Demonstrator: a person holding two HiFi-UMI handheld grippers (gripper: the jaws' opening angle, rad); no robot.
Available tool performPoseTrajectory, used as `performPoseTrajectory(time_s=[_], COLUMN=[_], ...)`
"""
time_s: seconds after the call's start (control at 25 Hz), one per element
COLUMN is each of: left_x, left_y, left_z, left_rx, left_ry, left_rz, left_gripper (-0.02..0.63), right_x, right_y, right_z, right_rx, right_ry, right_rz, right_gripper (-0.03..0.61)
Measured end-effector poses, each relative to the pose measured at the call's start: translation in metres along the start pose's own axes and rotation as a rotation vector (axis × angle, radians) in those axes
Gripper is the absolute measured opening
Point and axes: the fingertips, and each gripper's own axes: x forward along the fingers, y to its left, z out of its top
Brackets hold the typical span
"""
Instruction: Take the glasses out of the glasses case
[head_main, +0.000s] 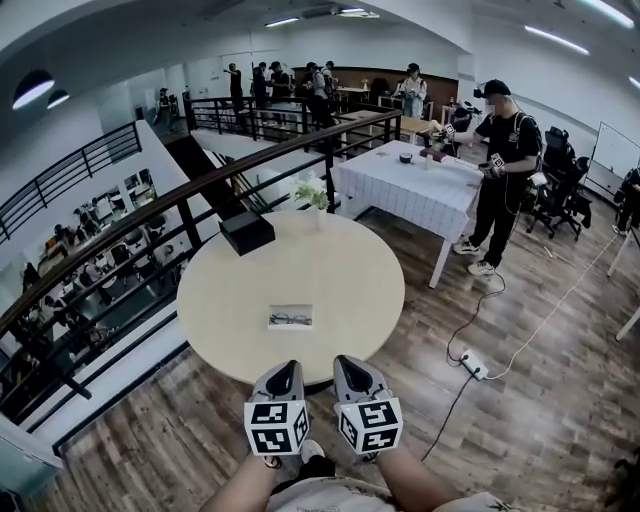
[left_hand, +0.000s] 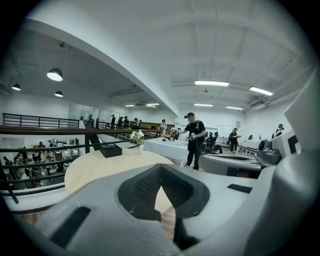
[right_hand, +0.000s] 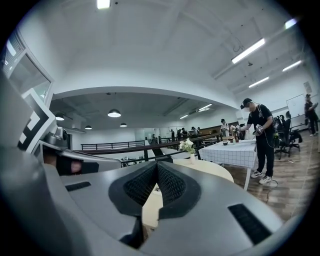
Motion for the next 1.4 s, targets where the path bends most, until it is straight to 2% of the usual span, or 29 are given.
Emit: performPoseTrajectory(time_s=[0.16,0.48,0.92,1.4], left_x=[0.026,0.083,0.139,0.177], left_y=[0.021,0.062,0.111,0.122], left_z=[0.016,0.015,0.03,-0.007], left_rx=[-0.015,-0.06,-0.07,-0.037], left_ry=[-0.002,0.007,0.035,0.175], left_rz=[0.007,0.01,-0.001,-0.046], left_gripper=[0.012,0.012,0.012,0.012], right_x=[0.036,0.105,0.182,0.204], right_y=[-0.005,-0.014,-0.017,-0.04], right_z=[0.013,0.007,0.014,-0.011], right_rx=[-0.016,-0.041,-0.045,-0.005], right_ry=[0.004,0.032,0.048,0.12], right_rz=[0.013,0.039,0.044,0.035], right_gripper=[0.014,0.014,0.014,0.014])
